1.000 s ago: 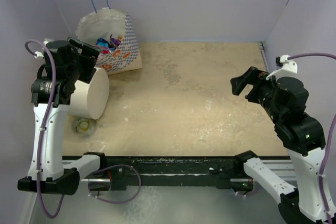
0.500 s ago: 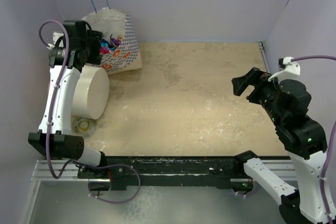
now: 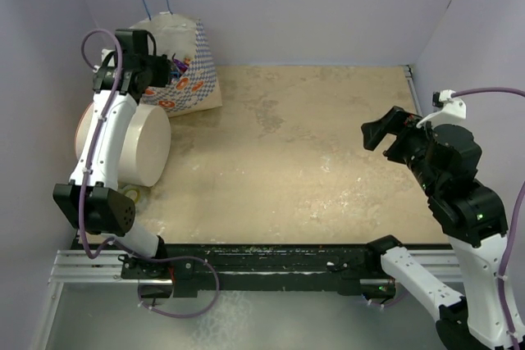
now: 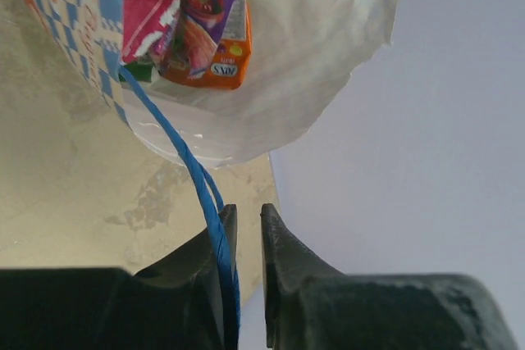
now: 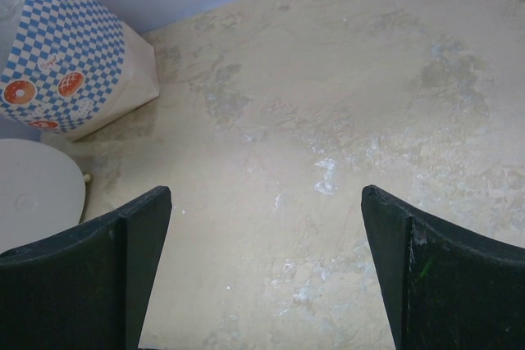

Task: Take the snacks out of the paper bag
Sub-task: Move the paper bag to the center of the board.

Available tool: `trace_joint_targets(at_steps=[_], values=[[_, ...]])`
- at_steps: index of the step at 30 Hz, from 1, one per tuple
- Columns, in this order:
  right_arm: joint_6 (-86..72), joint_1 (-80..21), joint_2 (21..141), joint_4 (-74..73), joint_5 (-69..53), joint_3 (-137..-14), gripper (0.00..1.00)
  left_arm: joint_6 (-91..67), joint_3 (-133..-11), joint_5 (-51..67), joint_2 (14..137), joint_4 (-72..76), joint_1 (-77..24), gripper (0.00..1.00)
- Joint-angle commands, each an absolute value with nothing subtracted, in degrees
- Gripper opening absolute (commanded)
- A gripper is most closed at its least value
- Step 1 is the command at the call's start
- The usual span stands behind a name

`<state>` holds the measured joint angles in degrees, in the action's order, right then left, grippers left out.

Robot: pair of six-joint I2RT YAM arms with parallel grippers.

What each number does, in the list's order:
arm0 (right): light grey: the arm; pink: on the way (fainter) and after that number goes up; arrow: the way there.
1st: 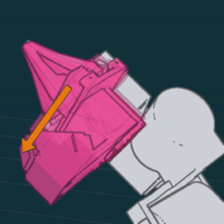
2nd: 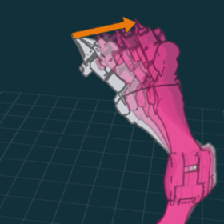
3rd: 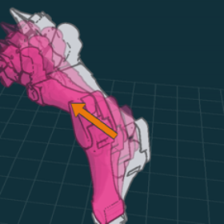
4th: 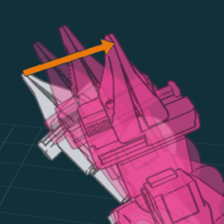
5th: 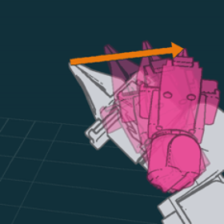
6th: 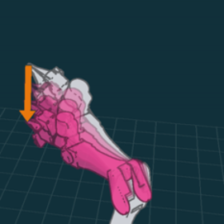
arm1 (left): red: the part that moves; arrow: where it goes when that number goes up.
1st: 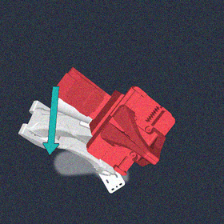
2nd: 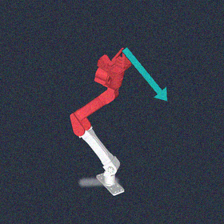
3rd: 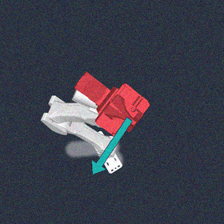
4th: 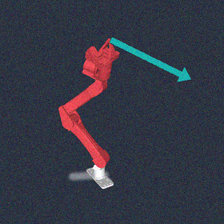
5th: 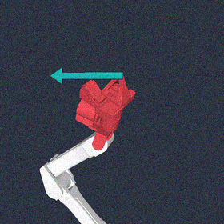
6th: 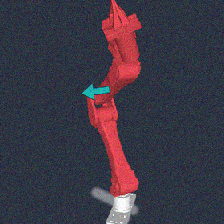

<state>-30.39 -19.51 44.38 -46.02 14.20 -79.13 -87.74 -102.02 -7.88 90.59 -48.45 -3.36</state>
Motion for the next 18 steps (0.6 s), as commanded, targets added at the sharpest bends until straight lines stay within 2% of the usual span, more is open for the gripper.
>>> trace_joint_targets(at_steps=[1,7,16,18], values=[[-30.84,-19.78,43.99,-43.27,14.44,-78.82,1.00,-85.32,-100.00,-5.27,88.45,-40.69,-6.23,0.16],[-31.08,-19.78,44.20,-43.01,13.36,-78.23,1.00,-83.50,-99.10,-4.55,88.56,-37.28,-11.80,0.04],[-31.62,-19.78,44.14,-42.85,12.99,-77.38,1.00,-79.89,-97.75,2.11,90.43,-28.07,-19.06,0.02],[-31.79,-19.77,44.31,-42.57,13.20,-77.07,1.00,-77.84,-98.52,2.82,91.49,-27.46,-21.72,0.04]])
